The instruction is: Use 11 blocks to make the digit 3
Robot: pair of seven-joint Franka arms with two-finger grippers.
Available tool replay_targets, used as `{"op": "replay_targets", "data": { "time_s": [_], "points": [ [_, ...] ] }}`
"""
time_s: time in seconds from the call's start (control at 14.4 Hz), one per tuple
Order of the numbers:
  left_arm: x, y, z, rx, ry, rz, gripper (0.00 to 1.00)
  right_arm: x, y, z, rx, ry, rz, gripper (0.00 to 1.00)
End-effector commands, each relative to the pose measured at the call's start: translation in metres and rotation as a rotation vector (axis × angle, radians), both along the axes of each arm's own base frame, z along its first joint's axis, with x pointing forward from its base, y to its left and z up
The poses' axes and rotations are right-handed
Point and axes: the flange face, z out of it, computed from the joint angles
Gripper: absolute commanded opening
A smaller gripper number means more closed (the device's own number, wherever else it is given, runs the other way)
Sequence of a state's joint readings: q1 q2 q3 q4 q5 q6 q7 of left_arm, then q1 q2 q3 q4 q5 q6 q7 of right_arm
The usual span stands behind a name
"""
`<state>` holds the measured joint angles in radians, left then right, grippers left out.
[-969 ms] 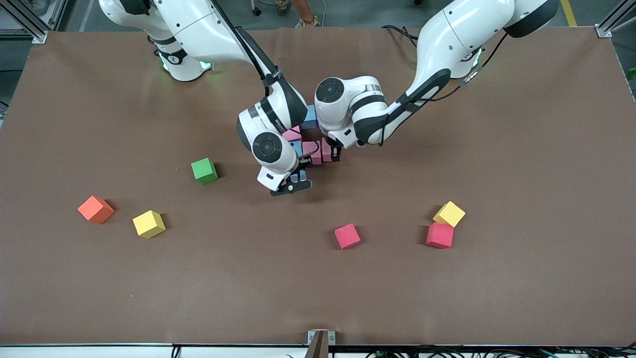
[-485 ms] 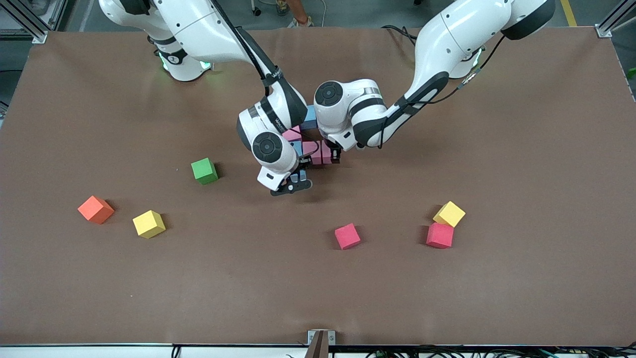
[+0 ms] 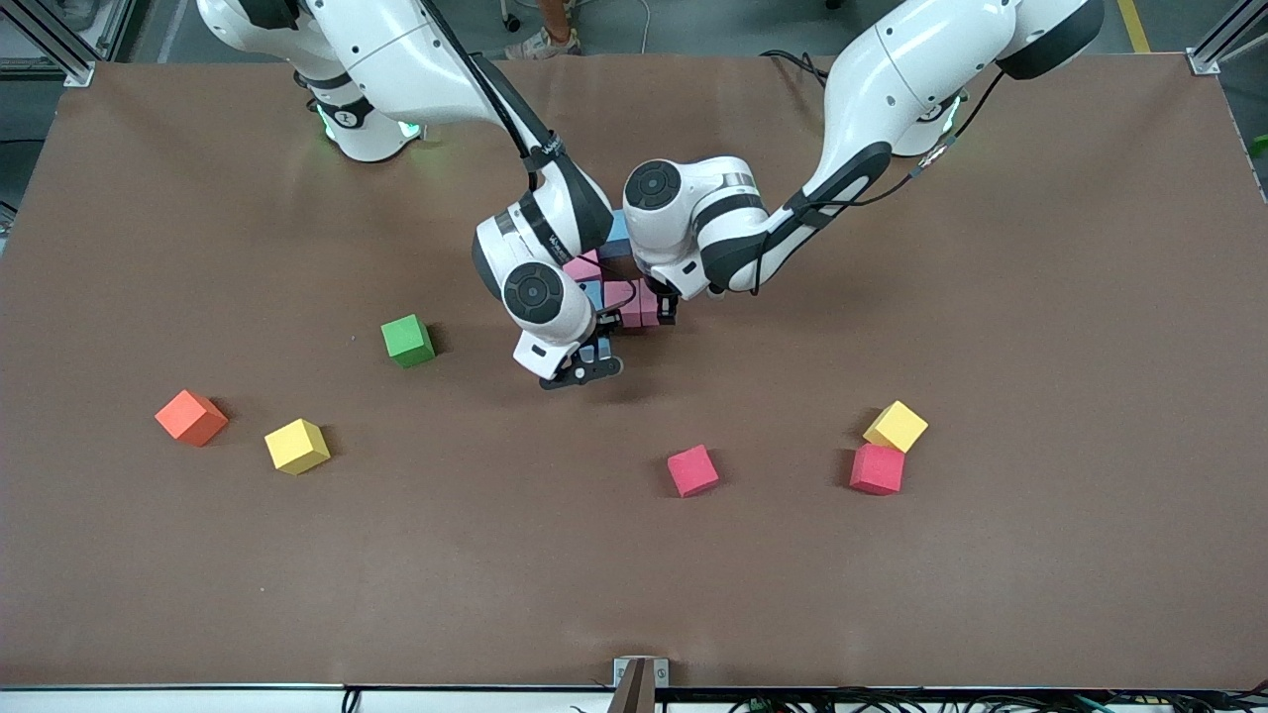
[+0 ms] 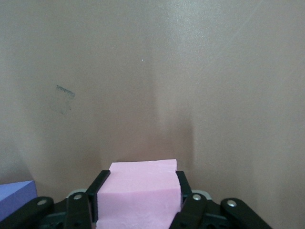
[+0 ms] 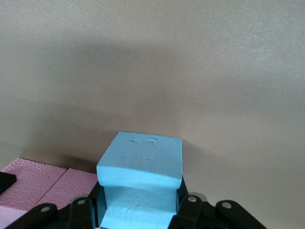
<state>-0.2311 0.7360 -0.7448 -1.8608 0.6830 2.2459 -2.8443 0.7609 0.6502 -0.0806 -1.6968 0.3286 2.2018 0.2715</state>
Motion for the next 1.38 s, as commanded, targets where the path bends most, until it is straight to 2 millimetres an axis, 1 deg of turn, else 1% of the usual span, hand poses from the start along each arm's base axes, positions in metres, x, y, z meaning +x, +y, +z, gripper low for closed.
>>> {"op": "replay_targets", "data": {
  "time_s": [0.0, 0.14, 0.28, 0.35, 0.42, 0.48, 0.62, 0.69, 0.76, 0.83, 0.9, 0.97, 1.04, 1.11, 1.32],
  "points": [
    [-0.012, -0.009, -0.006, 0.009, -0.07, 0.261, 1.0, -0.033, 0.0, -0.04, -0.037, 0.07, -0.005, 0.38],
    [-0.009, -0.007, -0.004, 0.009, -0.069, 0.269, 1.0, -0.034, 0.0, -0.04, -0.039, 0.073, -0.005, 0.38],
    [-0.01, -0.008, 0.0, 0.014, -0.075, 0.267, 1.0, -0.034, 0.0, -0.04, -0.04, 0.074, -0.005, 0.38],
    [-0.009, -0.007, 0.005, 0.023, -0.083, 0.268, 1.0, -0.037, -0.004, -0.043, -0.044, 0.075, -0.008, 0.38],
    [-0.005, -0.009, 0.012, 0.024, -0.093, 0.269, 1.0, -0.037, -0.006, -0.039, -0.04, 0.071, -0.01, 0.38],
    [-0.003, -0.01, 0.019, 0.032, -0.102, 0.267, 1.0, -0.038, -0.006, -0.039, -0.042, 0.073, -0.01, 0.38],
    [-0.008, -0.015, 0.032, 0.033, -0.098, 0.256, 1.0, -0.037, -0.006, -0.039, -0.04, 0.069, -0.012, 0.39],
    [-0.012, -0.018, 0.036, 0.043, -0.095, 0.248, 1.0, -0.037, -0.006, -0.039, -0.039, 0.069, -0.01, 0.41],
    [-0.01, -0.019, 0.04, 0.046, -0.098, 0.251, 1.0, -0.037, -0.005, -0.038, -0.038, 0.069, -0.01, 0.49],
    [-0.012, -0.021, 0.043, 0.051, -0.097, 0.24, 1.0, -0.037, -0.005, -0.039, -0.041, 0.071, -0.022, 0.89],
    [-0.015, -0.023, 0.046, 0.052, -0.094, 0.232, 1.0, -0.036, -0.004, -0.038, -0.044, 0.071, -0.037, 1.0],
    [-0.011, -0.02, 0.049, 0.051, -0.096, 0.237, 1.0, -0.035, -0.003, -0.037, -0.044, 0.068, -0.047, 1.0],
    [-0.012, -0.02, 0.053, 0.044, -0.094, 0.229, 1.0, -0.03, 0.0, -0.033, -0.035, 0.056, -0.049, 1.0],
    [-0.007, -0.017, 0.055, 0.043, -0.09, 0.233, 1.0, -0.023, 0.002, -0.027, -0.023, 0.043, -0.053, 1.0],
    [-0.012, -0.019, 0.058, 0.038, -0.084, 0.225, 1.0, -0.003, 0.01, -0.002, 0.016, 0.001, -0.064, 1.0]
  ]
}}
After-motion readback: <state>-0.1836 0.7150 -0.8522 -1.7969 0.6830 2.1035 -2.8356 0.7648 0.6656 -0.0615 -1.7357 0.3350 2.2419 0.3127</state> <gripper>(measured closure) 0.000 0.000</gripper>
